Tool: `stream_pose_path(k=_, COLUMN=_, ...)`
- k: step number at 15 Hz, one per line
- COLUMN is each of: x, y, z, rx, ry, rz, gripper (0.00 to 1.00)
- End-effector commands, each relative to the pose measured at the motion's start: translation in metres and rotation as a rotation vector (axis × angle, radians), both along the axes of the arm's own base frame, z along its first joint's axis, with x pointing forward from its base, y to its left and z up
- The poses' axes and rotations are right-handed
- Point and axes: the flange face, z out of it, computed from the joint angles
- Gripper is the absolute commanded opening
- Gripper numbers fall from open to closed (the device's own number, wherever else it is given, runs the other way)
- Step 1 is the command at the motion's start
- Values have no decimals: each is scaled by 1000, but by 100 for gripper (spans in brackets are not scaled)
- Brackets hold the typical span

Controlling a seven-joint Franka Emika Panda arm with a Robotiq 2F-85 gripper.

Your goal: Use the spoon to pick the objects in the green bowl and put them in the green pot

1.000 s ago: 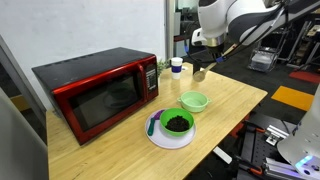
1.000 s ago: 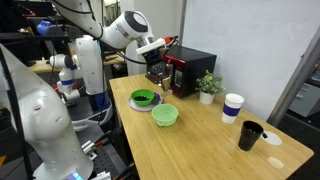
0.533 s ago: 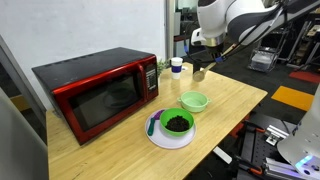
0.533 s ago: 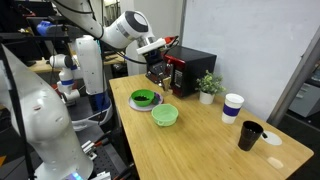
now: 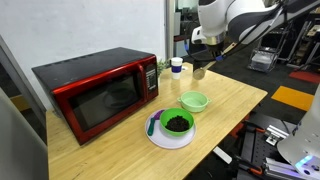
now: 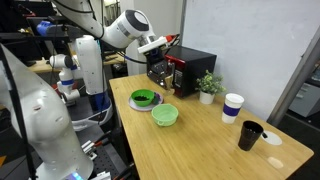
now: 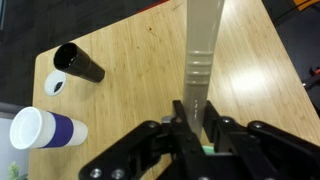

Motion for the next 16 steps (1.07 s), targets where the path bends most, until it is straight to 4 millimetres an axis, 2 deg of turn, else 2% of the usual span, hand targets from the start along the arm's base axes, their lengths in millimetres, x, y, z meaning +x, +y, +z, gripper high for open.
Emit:
stream_pose_path(k=1, x=9, y=13, z=23, rx=-61, ry=-12, rz=72, gripper=6)
stream_pose_path(k=5, x=13, y=62, z=35, rx=-128, ry=2, rz=226, gripper=6)
stream_pose_path(k=7, x=12, y=93, z=32, rx=-151, ry=23, rz=306, gripper=6)
stream_pose_path(k=11, x=7, y=146, z=15, rx=-205, ry=69, rz=447, gripper=6)
stream_pose_path(k=13, x=9, y=162, z=1, rx=-231, ry=89, rz=497, gripper=6)
stream_pose_path(k=16, x=14, y=176, z=-19, rx=-280, ry=120, rz=544, gripper=6)
